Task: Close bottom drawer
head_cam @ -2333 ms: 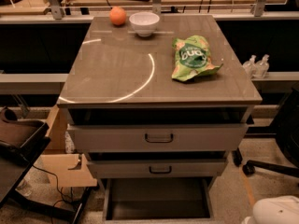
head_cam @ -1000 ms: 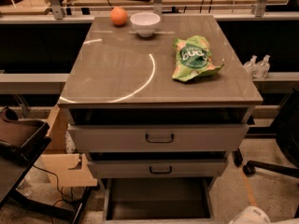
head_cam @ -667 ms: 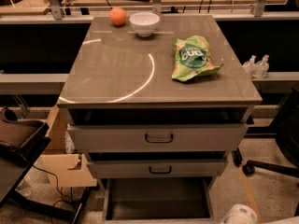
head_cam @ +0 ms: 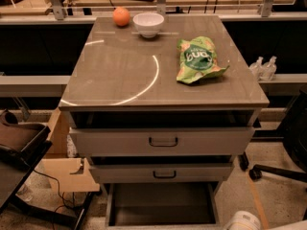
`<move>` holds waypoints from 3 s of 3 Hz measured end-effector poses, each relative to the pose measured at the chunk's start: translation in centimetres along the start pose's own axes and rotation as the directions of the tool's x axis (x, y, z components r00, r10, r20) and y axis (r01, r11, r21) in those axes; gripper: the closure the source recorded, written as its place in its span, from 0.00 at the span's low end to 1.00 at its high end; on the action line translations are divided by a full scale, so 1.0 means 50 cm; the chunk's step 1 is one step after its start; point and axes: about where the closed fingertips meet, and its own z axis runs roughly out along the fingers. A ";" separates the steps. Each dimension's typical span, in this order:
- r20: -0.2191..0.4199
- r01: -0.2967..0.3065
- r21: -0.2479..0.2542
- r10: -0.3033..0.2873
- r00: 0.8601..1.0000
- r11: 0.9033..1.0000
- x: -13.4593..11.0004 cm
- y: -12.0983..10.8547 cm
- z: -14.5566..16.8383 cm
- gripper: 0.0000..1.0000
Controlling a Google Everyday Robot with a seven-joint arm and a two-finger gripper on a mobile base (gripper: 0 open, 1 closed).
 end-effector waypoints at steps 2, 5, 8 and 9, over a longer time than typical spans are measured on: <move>0.057 0.065 -0.062 -0.062 0.996 0.996 -0.108 -0.004 0.172 1.00; -0.043 0.141 -0.065 -0.144 0.989 0.988 -0.172 -0.036 0.316 1.00; 0.025 0.032 0.000 -0.032 0.999 0.999 -0.056 -0.119 0.361 1.00; 0.042 0.025 0.010 -0.026 0.999 1.000 -0.053 -0.131 0.355 1.00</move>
Offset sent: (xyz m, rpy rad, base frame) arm 0.0003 0.1101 -0.1309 0.0457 0.0752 0.1325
